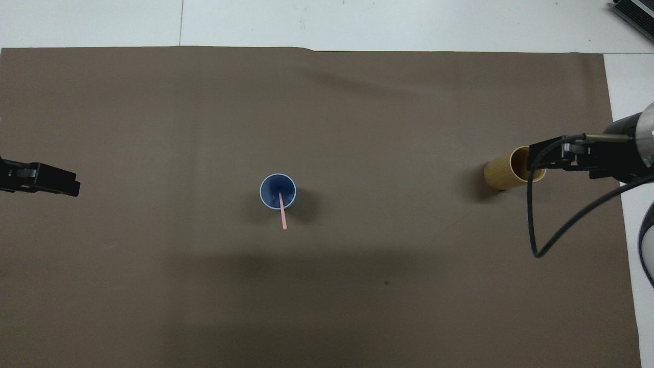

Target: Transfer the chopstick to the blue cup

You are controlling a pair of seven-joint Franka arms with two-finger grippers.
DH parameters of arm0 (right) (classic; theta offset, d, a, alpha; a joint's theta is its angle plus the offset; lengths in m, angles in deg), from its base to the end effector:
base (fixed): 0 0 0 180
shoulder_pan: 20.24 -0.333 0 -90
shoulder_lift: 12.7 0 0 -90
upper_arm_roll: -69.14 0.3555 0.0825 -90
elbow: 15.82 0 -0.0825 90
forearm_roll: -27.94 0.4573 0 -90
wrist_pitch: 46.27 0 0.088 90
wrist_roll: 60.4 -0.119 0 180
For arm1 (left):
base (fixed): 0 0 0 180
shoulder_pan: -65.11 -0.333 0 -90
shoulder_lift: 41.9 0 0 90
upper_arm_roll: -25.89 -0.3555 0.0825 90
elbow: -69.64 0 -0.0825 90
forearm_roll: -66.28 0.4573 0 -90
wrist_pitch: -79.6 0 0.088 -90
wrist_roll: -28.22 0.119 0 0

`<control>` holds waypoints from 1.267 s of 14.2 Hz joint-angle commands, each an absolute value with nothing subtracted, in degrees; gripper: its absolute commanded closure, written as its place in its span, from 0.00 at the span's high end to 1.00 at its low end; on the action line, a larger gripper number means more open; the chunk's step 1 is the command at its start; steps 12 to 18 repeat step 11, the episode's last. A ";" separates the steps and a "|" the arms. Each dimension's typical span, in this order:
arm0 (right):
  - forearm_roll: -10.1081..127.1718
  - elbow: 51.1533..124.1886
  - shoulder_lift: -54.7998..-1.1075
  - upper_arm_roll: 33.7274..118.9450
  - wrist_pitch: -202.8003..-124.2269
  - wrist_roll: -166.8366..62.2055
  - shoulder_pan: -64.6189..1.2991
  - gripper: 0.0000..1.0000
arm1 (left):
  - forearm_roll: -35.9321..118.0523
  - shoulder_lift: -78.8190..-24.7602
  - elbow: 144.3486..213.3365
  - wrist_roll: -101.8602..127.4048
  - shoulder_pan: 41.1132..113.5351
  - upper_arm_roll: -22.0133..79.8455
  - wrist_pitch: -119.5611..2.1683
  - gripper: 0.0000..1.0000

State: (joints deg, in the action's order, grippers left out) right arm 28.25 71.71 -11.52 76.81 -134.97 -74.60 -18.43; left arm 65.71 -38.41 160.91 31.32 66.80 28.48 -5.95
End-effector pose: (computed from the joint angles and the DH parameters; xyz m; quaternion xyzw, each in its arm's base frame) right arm 0.6158 0.0648 0.6862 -0.9972 0.0726 -0.0199 0.0049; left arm 0.5960 -0.0467 0.6706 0.9977 -0.0646 -0.0195 0.0034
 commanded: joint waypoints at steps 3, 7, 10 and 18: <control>26.63 74.45 -9.45 76.61 -134.77 -76.14 -18.74 1.00 | 66.11 -37.86 160.26 31.38 65.73 28.79 -5.57 1.00; 26.10 75.58 -8.84 76.61 -134.86 -75.78 -18.65 1.00 | 66.28 -37.77 160.35 31.38 63.88 28.18 -4.69 1.00; 26.10 75.68 -8.83 76.61 -134.86 -75.78 -18.30 1.00 | 66.28 -37.77 160.35 31.38 63.09 27.56 -5.04 1.00; 26.10 75.68 -8.83 76.61 -134.77 -75.78 -18.30 1.00 | 66.28 -37.77 160.35 31.38 63.17 27.56 -5.13 1.00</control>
